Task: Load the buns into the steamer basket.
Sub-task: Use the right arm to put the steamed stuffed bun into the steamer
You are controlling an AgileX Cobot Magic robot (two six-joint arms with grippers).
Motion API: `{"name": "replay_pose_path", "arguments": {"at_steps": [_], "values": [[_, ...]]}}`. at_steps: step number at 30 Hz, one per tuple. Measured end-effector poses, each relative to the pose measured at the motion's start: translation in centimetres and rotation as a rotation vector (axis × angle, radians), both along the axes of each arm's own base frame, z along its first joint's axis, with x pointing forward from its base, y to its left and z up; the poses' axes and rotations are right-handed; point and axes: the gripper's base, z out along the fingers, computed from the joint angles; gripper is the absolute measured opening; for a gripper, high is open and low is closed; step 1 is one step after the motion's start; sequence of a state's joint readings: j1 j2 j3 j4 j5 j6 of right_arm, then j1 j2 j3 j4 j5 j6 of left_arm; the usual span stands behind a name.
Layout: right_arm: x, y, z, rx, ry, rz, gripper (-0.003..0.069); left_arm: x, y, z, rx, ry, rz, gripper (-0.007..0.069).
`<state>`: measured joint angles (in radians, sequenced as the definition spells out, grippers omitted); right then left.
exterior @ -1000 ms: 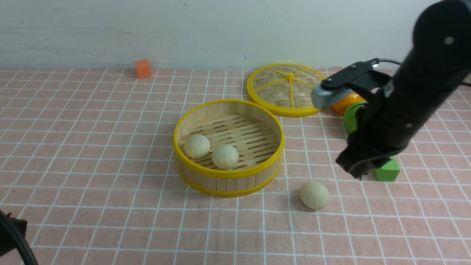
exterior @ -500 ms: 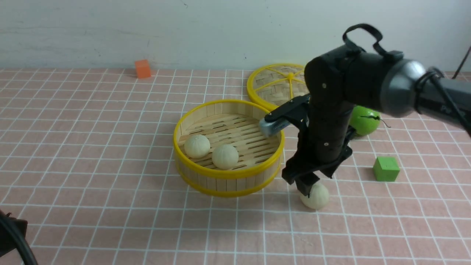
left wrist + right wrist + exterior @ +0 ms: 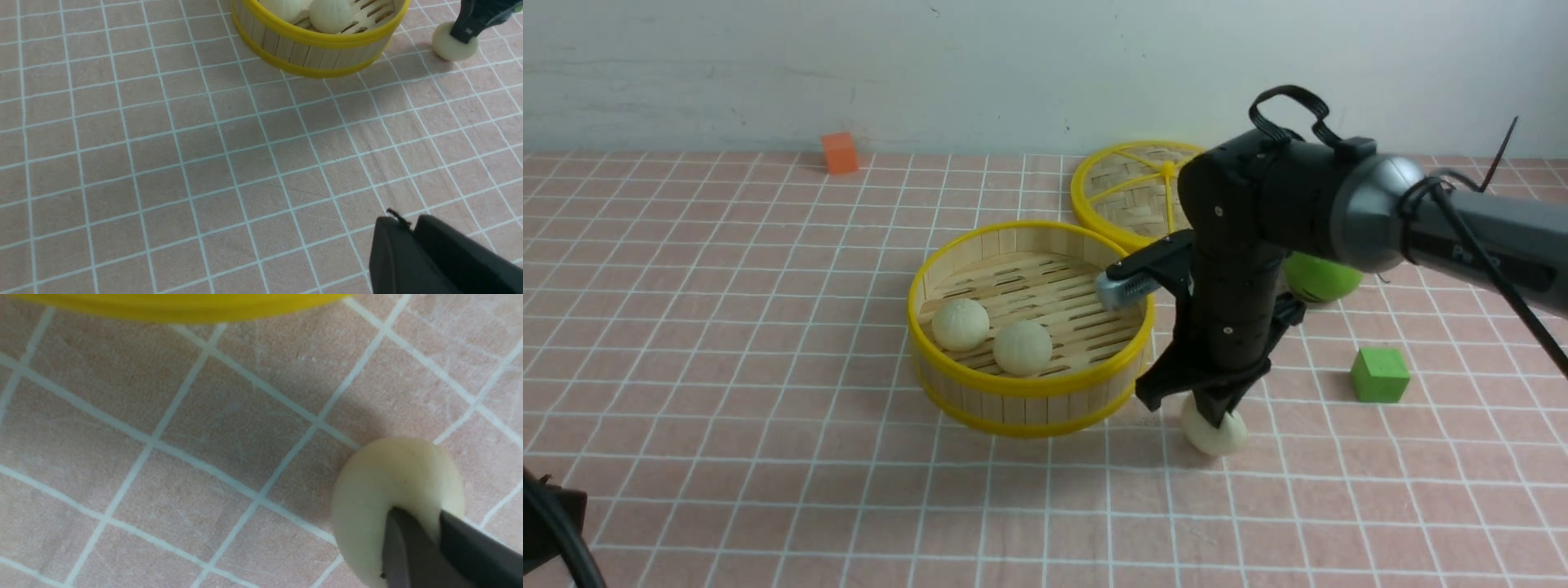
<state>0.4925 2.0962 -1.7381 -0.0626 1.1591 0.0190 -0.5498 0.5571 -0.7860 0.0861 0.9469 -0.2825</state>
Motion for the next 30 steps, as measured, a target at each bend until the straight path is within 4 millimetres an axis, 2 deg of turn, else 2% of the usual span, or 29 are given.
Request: {"name": "replay_pose_path", "arguments": {"at_steps": [2, 3, 4, 6, 8, 12, 16, 21, 22, 23, 24, 26, 27, 28, 30], "values": [[0.5, 0.5, 1.8, 0.019, -0.037, 0.006, 0.0013, 0.0, 0.0, 0.0, -0.001, 0.002, -0.001, 0.0057], [0.4, 0.6, 1.8, 0.018, -0.035, 0.007, 0.0013, 0.0, 0.0, 0.0, -0.001, 0.002, -0.001, 0.0057], [0.8, 1.1, 3.7, 0.040, -0.080, 0.023, 0.0013, 0.0, 0.0, 0.0, -0.002, 0.002, -0.001, 0.0057], [1.0, 1.8, 5.3, 0.064, -0.125, 0.040, 0.0013, 0.0, 0.0, 0.0, -0.003, 0.003, -0.001, 0.0059], [1.1, 3.1, 7.8, 0.115, -0.208, 0.077, 0.0013, 0.0, 0.0, 0.0, -0.003, 0.003, -0.001, 0.0062], [1.4, 4.1, 9.3, 0.185, -0.311, 0.095, 0.0013, 0.0, 0.0, 0.0, -0.003, 0.003, -0.001, 0.0065], [2.5, 4.8, 8.2, 0.216, -0.358, 0.081, 0.0018, 0.0, 0.0, 0.0, -0.004, 0.003, -0.002, 0.0065], [3.9, 5.6, 3.7, 0.193, -0.299, 0.059, 0.0085, 0.0, 0.0, 0.0, -0.004, 0.003, -0.002, 0.0068], [4.0, 5.7, 3.5, 0.192, -0.296, 0.057, 0.0091, 0.0, 0.0, 0.0, -0.003, 0.004, -0.001, 0.0069], [4.2, 5.8, 2.3, 0.183, -0.275, 0.046, 0.0141, 0.0, 0.0, 0.0, -0.003, 0.005, -0.001, 0.0070], [4.4, 5.9, 1.7, 0.179, -0.264, 0.041, 0.0175, 0.0, 0.0, 0.0, -0.002, 0.006, -0.001, 0.0071], [4.7, 6.1, 0.6, 0.178, -0.256, 0.024, 0.0294, -0.1, 0.0, -0.1, 0.001, 0.011, -0.001, 0.0073], [4.7, 6.1, 0.6, 0.180, -0.256, 0.019, 0.0304, -0.1, 0.0, -0.1, 0.002, 0.013, -0.001, 0.0073], [4.8, 6.1, 0.5, 0.186, -0.264, 0.003, 0.0385, -0.1, 0.0, -0.1, 0.004, 0.019, 0.000, 0.0075], [4.8, 6.1, 1.0, 0.197, -0.269, -0.021, 0.0472, -0.1, 0.0, -0.2, 0.004, 0.022, 0.002, 0.0078]]}}
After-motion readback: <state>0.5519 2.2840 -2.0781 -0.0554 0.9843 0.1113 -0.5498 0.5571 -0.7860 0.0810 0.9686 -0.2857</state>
